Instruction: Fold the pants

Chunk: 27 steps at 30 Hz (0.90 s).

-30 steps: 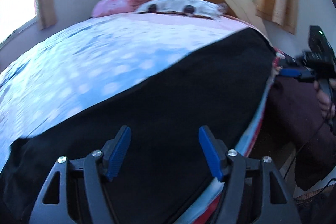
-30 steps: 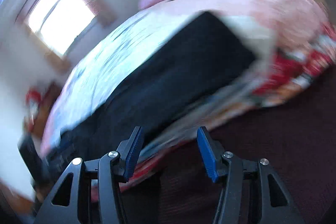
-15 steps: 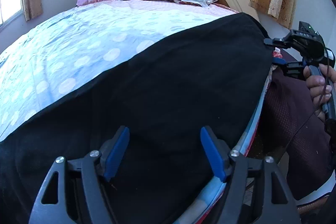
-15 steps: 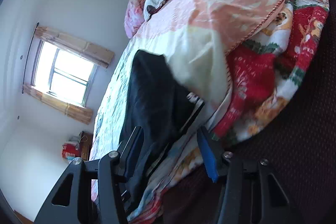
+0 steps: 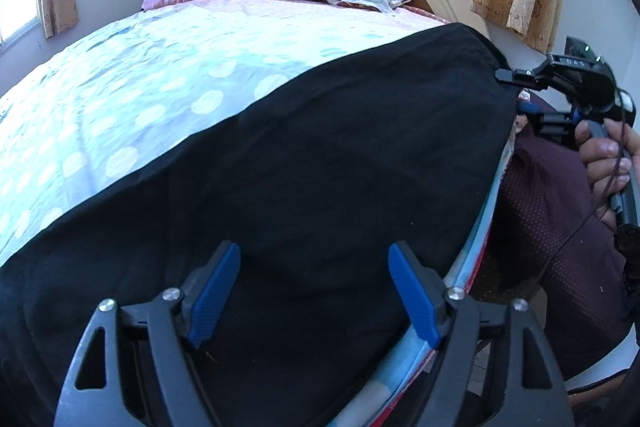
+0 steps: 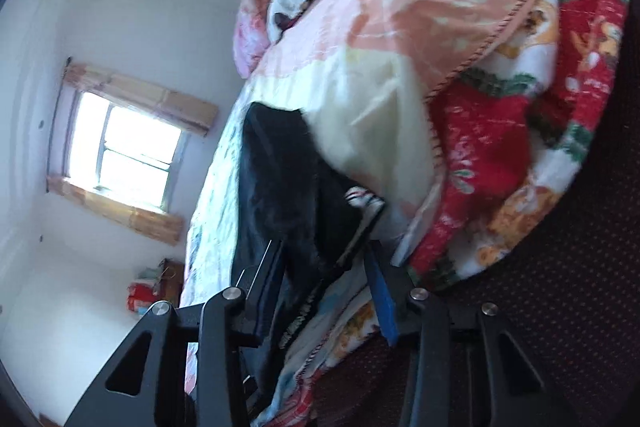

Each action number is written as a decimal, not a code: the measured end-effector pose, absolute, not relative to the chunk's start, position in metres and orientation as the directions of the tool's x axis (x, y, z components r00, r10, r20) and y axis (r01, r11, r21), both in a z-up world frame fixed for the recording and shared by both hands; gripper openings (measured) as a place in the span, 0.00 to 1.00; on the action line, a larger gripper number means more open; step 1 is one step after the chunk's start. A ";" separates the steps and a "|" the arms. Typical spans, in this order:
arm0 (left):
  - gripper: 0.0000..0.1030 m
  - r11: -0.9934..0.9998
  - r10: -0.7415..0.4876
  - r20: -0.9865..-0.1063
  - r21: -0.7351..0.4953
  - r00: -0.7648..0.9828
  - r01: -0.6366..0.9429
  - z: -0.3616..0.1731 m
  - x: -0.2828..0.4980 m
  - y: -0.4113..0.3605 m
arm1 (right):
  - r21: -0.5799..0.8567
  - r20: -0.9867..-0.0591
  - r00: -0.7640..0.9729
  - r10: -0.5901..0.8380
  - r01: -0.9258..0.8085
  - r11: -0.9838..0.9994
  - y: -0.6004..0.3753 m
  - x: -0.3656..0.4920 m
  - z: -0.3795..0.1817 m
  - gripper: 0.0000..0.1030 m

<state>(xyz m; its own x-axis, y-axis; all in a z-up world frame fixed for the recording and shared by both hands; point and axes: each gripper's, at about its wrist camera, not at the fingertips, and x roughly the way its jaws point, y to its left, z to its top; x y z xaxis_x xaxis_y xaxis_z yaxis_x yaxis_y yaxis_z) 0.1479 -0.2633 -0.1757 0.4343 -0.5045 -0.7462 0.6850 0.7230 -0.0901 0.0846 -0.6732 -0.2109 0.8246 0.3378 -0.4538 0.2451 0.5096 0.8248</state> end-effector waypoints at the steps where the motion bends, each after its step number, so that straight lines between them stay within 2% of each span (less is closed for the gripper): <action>1: 0.80 0.721 -0.506 -0.745 -0.088 0.435 0.687 -0.176 0.147 -0.264 | 0.816 -0.453 0.827 0.333 0.234 0.528 -0.671 0.085 -0.206 0.26; 3: 0.82 0.721 -0.505 -0.744 -0.085 0.437 0.688 -0.176 0.146 -0.266 | 0.784 -0.466 0.832 0.302 0.230 0.577 -0.665 0.085 -0.195 0.18; 6: 0.82 0.720 -0.510 -0.743 -0.094 0.433 0.687 -0.175 0.146 -0.265 | 0.728 -0.469 0.844 0.260 0.203 0.655 -0.653 0.084 -0.175 0.14; 12: 0.82 0.727 -0.586 -0.705 -0.239 0.400 0.644 -0.163 0.155 -0.242 | 0.499 -0.498 0.856 0.140 0.151 0.853 -0.608 0.086 -0.130 0.14; 16: 0.82 0.725 -0.603 -0.691 -0.265 0.398 0.636 -0.160 0.158 -0.236 | 0.360 -0.510 0.856 0.084 0.124 0.925 -0.578 0.085 -0.114 0.13; 21: 0.82 0.638 -0.739 -0.580 -0.439 0.343 0.632 -0.147 0.162 -0.218 | 0.249 -0.501 0.856 0.125 0.004 0.968 -0.540 0.082 -0.107 0.10; 23: 0.82 0.597 -0.786 -0.528 -0.509 0.322 0.620 -0.142 0.166 -0.211 | 0.187 -0.524 0.840 0.142 -0.049 0.981 -0.514 0.088 -0.113 0.10; 27: 0.82 0.516 -0.843 -0.485 -0.613 0.231 0.599 -0.147 0.180 -0.215 | 0.059 -0.599 0.785 0.155 -0.150 0.987 -0.460 0.101 -0.143 0.10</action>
